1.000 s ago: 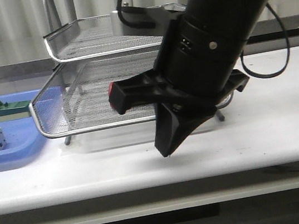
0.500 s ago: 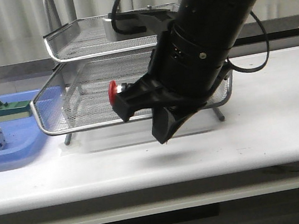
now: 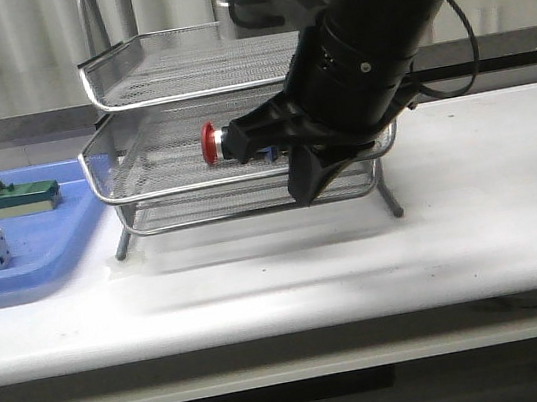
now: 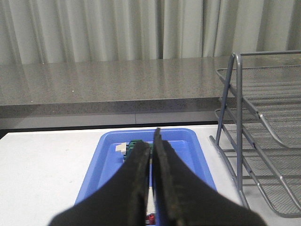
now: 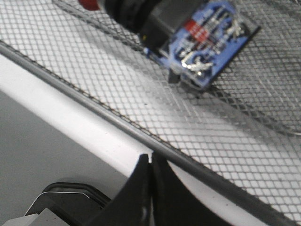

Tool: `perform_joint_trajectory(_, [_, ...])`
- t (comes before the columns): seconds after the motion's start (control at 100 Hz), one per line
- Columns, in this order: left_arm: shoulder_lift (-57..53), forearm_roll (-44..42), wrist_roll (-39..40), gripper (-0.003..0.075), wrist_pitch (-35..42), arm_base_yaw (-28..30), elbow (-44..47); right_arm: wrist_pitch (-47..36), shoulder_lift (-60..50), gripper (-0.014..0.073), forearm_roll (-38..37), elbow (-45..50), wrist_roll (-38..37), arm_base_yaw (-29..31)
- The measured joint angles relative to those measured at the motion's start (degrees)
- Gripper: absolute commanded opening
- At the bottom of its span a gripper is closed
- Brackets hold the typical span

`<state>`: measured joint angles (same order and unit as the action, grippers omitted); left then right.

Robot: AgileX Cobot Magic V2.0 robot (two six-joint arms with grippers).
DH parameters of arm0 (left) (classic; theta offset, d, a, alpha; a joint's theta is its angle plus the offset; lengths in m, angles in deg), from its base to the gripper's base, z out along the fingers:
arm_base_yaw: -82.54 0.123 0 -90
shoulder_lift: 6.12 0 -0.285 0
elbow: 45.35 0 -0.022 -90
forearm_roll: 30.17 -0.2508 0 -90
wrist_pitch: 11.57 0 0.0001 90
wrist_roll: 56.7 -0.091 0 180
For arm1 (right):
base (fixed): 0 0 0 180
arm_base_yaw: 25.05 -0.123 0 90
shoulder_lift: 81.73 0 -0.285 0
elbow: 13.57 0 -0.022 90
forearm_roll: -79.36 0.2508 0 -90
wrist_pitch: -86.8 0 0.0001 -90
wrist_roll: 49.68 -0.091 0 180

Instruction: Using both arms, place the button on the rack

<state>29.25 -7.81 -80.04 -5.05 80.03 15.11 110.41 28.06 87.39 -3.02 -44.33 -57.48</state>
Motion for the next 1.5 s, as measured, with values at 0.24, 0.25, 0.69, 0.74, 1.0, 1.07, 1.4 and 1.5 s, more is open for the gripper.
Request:
perform_joint_trajectory(0.24, [0.0,0.0,0.0,0.0004,0.0,0.0,0.0,0.1,4.3,-0.0065,-2.6,-5.0,0.0,2.2])
perform_joint_trajectory(0.25, [0.0,0.0,0.0,0.0004,0.0,0.0,0.0,0.2,4.5,-0.0065,-2.7,-5.3,0.0,2.3])
perform_joint_trajectory(0.69, [0.0,0.0,0.0,0.0004,0.0,0.0,0.0,1.9,6.8,-0.0065,-3.8,-10.0,0.1,4.1])
perform_joint_trajectory(0.74, [0.0,0.0,0.0,0.0004,0.0,0.0,0.0,2.3,6.8,-0.0065,-4.0,-10.2,0.1,4.1])
perform_joint_trajectory(1.0, [0.0,0.0,0.0,0.0004,0.0,0.0,0.0,8.0,5.1,-0.0065,-4.1,-10.3,0.0,3.9])
perform_joint_trajectory(1.07, [0.0,0.0,0.0,0.0004,0.0,0.0,0.0,8.8,3.0,-0.0065,-4.1,-9.9,-0.2,3.9])
perform_joint_trajectory(1.4, [0.0,0.0,0.0,0.0004,0.0,0.0,0.0,9.0,-12.3,-0.0065,-4.3,1.0,-1.1,8.1])
perform_joint_trajectory(1.5, [0.0,0.0,0.0,0.0004,0.0,0.0,0.0,9.0,-18.0,-0.0065,-4.5,5.8,-1.4,11.8])
